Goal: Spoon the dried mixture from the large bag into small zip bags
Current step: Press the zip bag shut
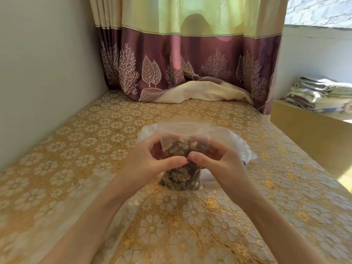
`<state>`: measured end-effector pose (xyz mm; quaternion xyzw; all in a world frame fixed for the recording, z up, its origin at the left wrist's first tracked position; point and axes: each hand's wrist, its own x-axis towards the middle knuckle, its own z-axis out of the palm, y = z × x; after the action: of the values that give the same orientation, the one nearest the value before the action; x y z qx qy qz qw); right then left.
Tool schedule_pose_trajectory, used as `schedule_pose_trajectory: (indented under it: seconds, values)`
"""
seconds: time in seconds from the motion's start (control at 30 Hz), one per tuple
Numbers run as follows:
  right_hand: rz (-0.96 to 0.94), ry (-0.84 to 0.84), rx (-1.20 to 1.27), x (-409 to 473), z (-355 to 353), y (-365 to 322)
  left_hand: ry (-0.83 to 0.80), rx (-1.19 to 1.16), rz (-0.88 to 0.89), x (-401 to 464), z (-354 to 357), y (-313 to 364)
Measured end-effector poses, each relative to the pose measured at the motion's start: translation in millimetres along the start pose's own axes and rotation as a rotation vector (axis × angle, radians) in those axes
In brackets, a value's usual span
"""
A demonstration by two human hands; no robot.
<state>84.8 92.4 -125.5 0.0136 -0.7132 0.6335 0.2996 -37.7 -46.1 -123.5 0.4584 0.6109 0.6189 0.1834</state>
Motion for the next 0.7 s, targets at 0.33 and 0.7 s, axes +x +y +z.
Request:
schedule_pose_trajectory:
  seconds: [0.33,0.7]
  values:
    - [0.117,-0.106,-0.066,-4.9,-0.7,7.3,-0.129,0.099,-0.197,-1.3,-6.4,-3.5]
    - [0.231,0.045,0.173,2.4,0.7,10.3,0.13,-0.051,-0.118,-1.6,4.2,-1.0]
